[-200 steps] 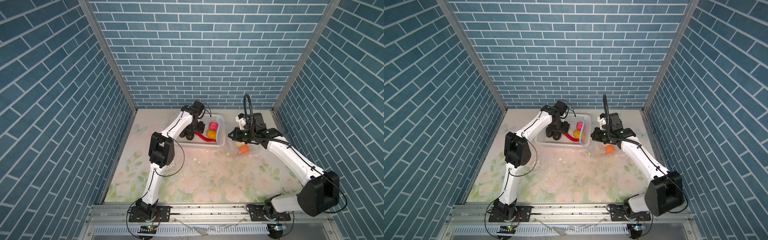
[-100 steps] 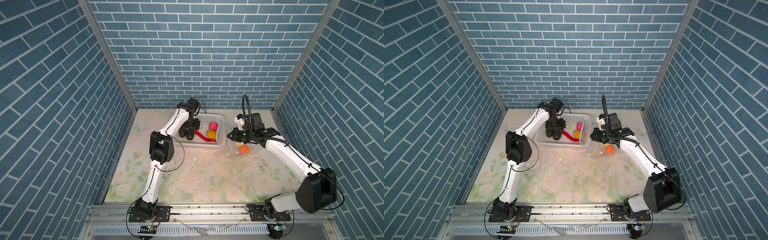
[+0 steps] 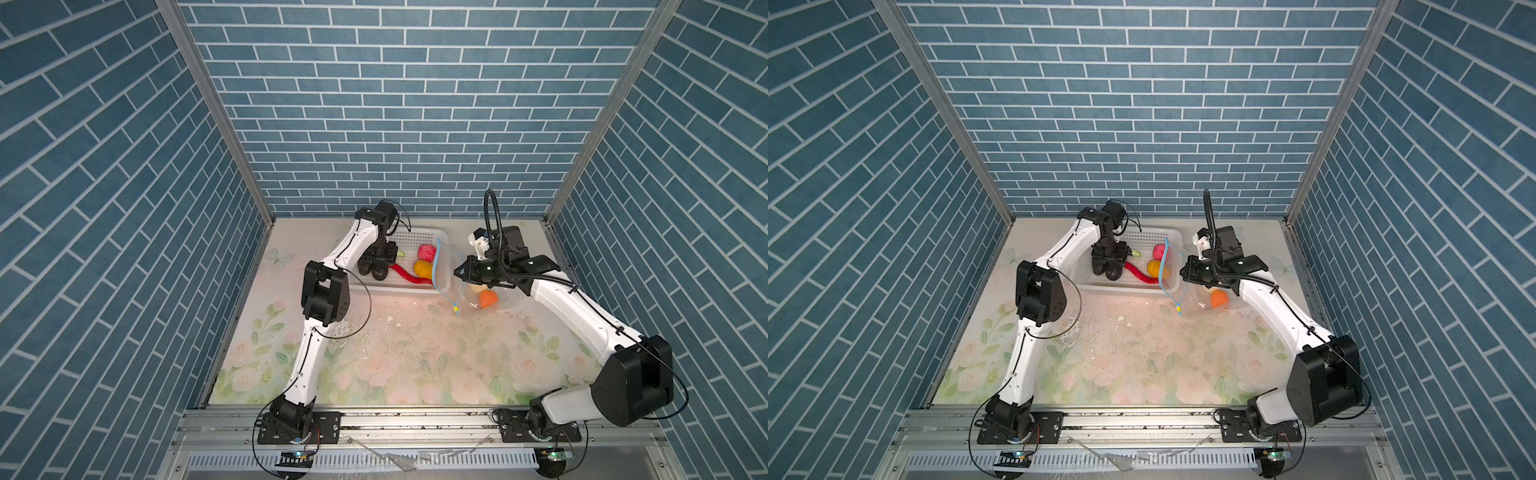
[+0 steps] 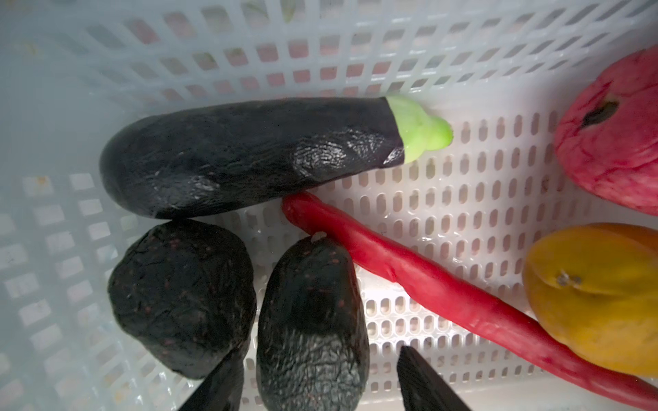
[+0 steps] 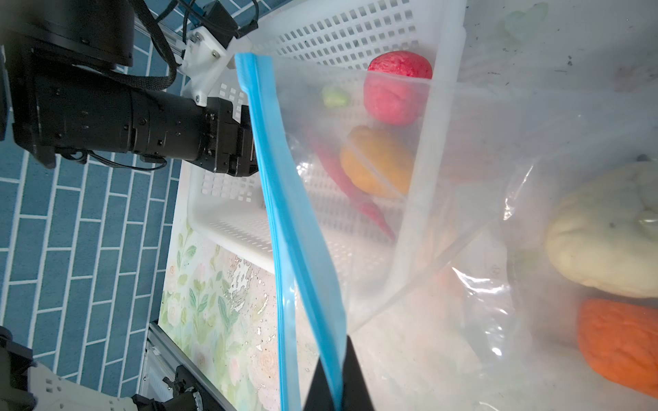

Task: Place the food in the zip-top bag and seal the zipper
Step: 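Move the left gripper back over the basket toward the dark avocado, then lower the left gripper onto the dark avocado and close on it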

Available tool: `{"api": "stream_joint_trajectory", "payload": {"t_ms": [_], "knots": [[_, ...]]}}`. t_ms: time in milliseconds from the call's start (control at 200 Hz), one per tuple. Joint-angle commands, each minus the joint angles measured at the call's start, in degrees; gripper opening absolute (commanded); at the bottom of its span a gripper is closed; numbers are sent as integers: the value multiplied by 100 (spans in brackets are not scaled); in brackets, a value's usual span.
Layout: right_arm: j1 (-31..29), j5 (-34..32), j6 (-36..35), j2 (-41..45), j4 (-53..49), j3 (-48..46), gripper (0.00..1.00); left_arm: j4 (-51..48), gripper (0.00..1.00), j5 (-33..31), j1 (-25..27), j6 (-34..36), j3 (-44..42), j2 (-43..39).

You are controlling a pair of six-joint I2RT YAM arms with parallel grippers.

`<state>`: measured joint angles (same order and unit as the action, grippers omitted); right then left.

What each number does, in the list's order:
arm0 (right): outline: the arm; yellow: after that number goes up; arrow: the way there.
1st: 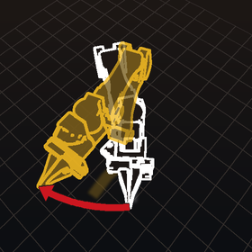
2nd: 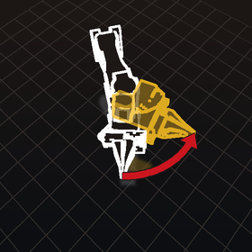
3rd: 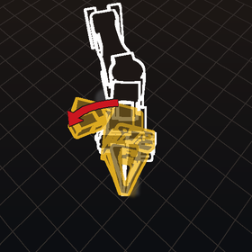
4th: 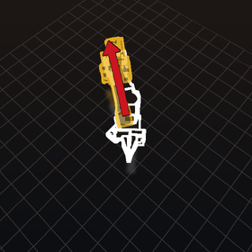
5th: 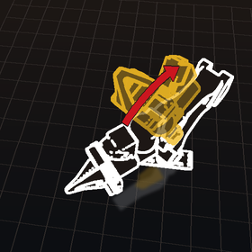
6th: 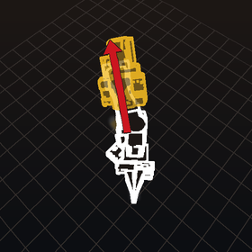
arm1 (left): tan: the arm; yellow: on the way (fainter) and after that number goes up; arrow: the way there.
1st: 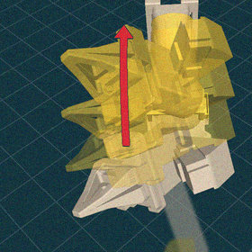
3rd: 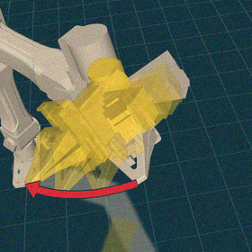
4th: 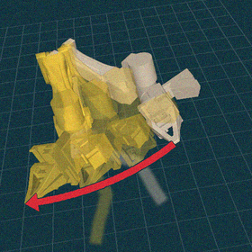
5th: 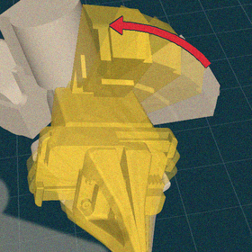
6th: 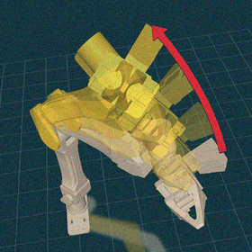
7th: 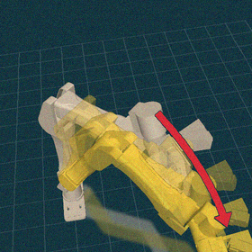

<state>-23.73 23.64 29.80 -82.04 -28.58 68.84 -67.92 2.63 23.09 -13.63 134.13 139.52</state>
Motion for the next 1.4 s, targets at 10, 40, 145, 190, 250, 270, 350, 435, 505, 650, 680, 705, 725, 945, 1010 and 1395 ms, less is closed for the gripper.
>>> {"api": "stream_joint_trajectory", "payload": {"t_ms": [10,40,145,190,250,270,350,435,505,650,680,705,725,945,1010,1395], "knots": [[9,80,131,-40,49,139,0,-151,70,2,21,-4,0,169],[8,71,131,-38,45,139,0,-148,69,0,23,-5,3,180],[8,71,131,-31,37,131,0,-151,69,9,29,-17,0,230],[8,71,133,-31,32,134,0,-164,69,9,39,-20,-4,251],[9,71,131,-35,45,133,0,-176,69,-4,59,-34,-13,270],[8,71,131,-40,45,130,0,-178,69,-8,64,-39,-14,270],[8,71,131,-49,45,130,0,-169,70,-30,81,-38,-42,285],[8,84,139,-58,50,126,0,-151,70,-35,90,-50,-57,281],[9,84,140,-58,48,125,0,-134,70,-35,91,-46,-58,297],[8,60,131,-41,36,121,0,-142,71,-52,92,-54,-70,323],[8,63,133,-49,35,125,0,-143,71,-52,91,-53,-76,329],[8,69,131,-49,41,128,0,-143,71,-52,90,-56,-74,330],[8,70,133,-49,42,121,0,-143,71,-52,91,-52,-80,330],[8,74,140,-49,52,113,0,-150,71,-35,95,-52,-116,344],[9,79,140,-47,54,113,0,-135,71,-29,98,-61,-148,343],[8,71,150,-45,57,77,0,-92,71,1,91,-53,-219,321]]}}
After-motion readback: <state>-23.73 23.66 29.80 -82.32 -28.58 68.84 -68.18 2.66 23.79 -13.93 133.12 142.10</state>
